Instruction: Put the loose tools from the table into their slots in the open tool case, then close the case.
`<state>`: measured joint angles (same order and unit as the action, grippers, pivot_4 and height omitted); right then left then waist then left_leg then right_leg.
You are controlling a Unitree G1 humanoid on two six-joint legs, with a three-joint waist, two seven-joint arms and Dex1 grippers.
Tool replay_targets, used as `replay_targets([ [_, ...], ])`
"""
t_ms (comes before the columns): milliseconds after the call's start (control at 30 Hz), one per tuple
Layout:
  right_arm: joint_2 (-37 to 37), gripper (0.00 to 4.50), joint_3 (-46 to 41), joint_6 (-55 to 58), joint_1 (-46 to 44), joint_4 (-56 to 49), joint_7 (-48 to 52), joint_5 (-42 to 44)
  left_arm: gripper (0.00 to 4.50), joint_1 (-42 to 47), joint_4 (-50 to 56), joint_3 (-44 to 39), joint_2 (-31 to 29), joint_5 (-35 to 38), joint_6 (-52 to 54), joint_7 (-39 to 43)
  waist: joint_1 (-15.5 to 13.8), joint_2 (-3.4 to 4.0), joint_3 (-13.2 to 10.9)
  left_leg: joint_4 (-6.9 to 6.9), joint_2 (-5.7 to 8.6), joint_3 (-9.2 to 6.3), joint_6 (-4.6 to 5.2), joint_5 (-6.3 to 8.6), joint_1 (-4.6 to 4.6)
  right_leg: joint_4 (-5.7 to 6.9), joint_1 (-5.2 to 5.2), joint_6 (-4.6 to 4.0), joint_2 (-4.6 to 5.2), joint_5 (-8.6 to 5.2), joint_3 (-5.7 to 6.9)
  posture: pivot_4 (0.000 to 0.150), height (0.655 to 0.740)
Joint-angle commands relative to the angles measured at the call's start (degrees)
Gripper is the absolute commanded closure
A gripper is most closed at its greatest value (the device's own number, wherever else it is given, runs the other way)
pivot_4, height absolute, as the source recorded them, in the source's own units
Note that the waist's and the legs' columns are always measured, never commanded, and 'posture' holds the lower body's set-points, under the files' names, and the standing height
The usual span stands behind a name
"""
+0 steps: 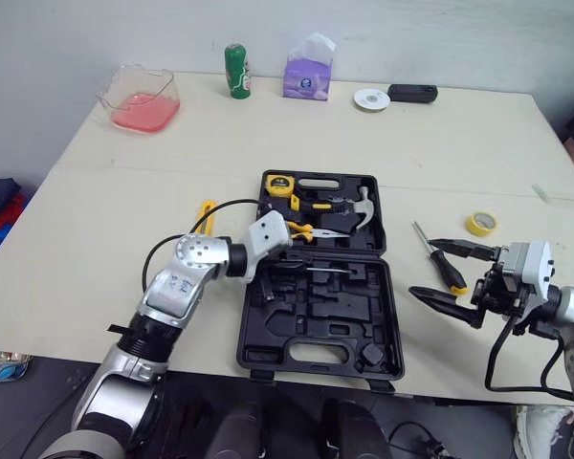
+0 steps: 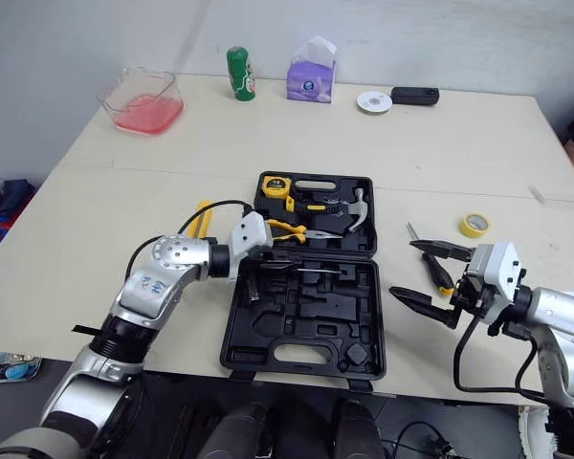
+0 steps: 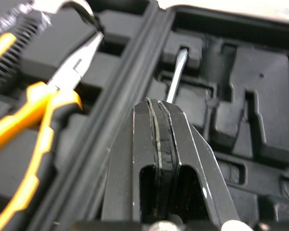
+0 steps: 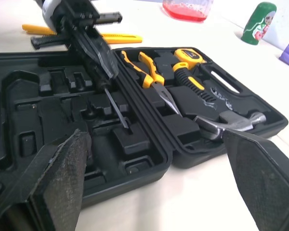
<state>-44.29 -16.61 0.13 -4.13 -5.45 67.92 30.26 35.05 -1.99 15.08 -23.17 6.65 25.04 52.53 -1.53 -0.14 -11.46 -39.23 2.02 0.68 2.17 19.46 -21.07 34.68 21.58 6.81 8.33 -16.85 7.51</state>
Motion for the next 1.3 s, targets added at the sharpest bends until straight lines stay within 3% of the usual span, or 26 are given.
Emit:
replay_targets([
  [33,-0.13,0.00,-0.53,-0.50,-0.35,-1.55,-0.26,0.27,4.40,-1.02,0.40,1.21,-0.57,-0.30,1.23,0.38,0.00,0.00,0.00,0.00,0.00,0.00,0.00,0.00,0.00,0.00,0.00,0.00,0.00,0.00,0.00,0.150,0.7400],
  [567,0.55,0.00,0.49,-0.79,-0.92,-1.43,-0.74,0.05,4.40,-0.77,-3.68,5.74,-0.82,-3.29,10.97,-1.98,-0.02,0.13,0.17,-0.01,0.02,0.01,0.01,0.00,0.21,0.05,-0.17,0.00,0.02,0.00,-0.05,0.150,0.7400],
  [833,0.97,0.00,0.78,-1.02,-1.55,-0.81,-0.58,-0.06,4.40,-1.15,-6.27,9.26,-1.52,-5.35,12.77,-2.93,0.03,0.41,0.62,0.18,-0.04,-0.02,-0.07,0.09,1.06,-0.26,-1.07,0.00,0.04,0.00,-0.09,0.150,0.7400],
  [1133,1.07,0.00,0.91,-1.43,-1.56,-0.32,-0.29,-0.18,4.40,-0.41,-5.26,5.86,-0.65,-3.90,2.44,-3.90,0.02,0.63,0.94,0.18,-0.05,-0.03,-0.08,0.10,1.06,-0.29,-1.07,0.00,0.08,0.00,-0.09,0.150,0.7400],
  [1300,1.33,0.00,-0.68,-1.06,-1.57,-0.30,-0.50,1.15,4.40,0.58,1.14,-1.02,-2.24,1.88,-4.70,-0.22,0.13,0.63,0.84,0.17,-0.08,-0.04,-0.08,0.10,0.89,-0.30,-0.90,0.00,0.10,0.00,-0.07,0.150,0.7400],
])
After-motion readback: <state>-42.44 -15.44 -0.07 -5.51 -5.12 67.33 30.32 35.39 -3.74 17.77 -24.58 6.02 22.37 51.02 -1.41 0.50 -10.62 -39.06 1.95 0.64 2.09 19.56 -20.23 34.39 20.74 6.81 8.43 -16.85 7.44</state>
